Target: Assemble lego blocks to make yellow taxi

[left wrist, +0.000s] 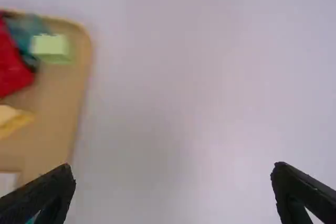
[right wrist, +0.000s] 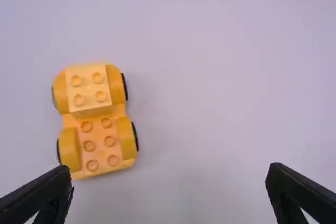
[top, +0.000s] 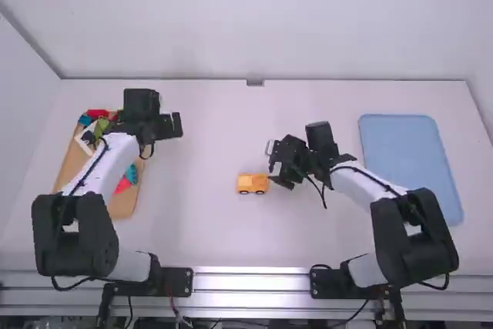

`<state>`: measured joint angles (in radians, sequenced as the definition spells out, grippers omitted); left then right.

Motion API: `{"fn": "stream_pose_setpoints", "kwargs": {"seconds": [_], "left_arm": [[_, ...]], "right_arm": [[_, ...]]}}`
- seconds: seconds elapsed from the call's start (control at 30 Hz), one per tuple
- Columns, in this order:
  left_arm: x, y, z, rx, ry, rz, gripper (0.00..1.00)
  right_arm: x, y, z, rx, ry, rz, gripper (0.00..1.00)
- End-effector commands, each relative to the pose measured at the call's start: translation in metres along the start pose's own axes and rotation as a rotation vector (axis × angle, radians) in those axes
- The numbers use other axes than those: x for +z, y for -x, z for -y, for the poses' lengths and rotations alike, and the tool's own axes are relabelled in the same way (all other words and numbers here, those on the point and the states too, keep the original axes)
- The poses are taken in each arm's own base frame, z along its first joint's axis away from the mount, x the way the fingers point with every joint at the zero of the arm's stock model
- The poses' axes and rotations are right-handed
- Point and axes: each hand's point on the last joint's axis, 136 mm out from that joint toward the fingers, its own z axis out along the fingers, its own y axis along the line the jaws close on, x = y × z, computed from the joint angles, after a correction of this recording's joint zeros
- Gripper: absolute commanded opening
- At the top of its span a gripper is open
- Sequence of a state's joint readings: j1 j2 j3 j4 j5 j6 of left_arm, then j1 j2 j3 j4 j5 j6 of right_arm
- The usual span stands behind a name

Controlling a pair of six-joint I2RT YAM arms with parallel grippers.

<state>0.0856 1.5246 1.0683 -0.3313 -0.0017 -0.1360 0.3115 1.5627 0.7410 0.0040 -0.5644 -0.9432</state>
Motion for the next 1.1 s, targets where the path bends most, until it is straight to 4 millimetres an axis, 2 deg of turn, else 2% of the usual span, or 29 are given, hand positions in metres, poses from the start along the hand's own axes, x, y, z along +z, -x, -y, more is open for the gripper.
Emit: {"fn": "stream_pose_setpoints", "kwargs": {"seconds": [0.0,0.17,0.4,0.5,0.67,0.8,0.97,1.0,1.07], "left_arm": [[-0.023,0.030,-0.037,-0.080,0.120,0.075,0.99],[-0.039,0.032,-0.091,-0.170,0.239,0.022,0.99],[-0.049,0.045,-0.126,-0.140,0.218,-0.097,0.99],[-0.049,0.050,-0.134,-0.099,0.222,-0.147,0.99],[-0.035,0.058,-0.146,0.033,0.206,-0.282,0.99],[-0.018,0.055,-0.154,0.155,0.166,-0.396,0.99],[0.009,0.039,-0.157,0.408,0.049,-0.569,0.99],[0.009,0.039,-0.157,0.408,0.049,-0.569,0.99],[0.026,0.028,-0.159,0.538,-0.024,-0.617,0.99]], "right_arm": [[-0.005,0.010,0.008,-0.020,-0.032,0.016,0.99],[-0.005,0.016,0.017,0.066,-0.063,0.043,0.99],[-0.005,0.017,0.017,0.078,-0.067,0.045,0.99],[-0.004,0.019,0.015,0.073,-0.061,0.047,0.98],[-0.002,0.022,0.012,0.065,-0.052,0.050,0.98],[-0.002,0.021,0.013,0.068,-0.053,0.048,0.99],[-0.002,0.022,0.015,0.097,-0.060,0.051,0.98],[-0.002,0.022,0.015,0.097,-0.060,0.051,0.98],[-0.003,0.023,0.015,0.111,-0.063,0.054,0.98]]}}
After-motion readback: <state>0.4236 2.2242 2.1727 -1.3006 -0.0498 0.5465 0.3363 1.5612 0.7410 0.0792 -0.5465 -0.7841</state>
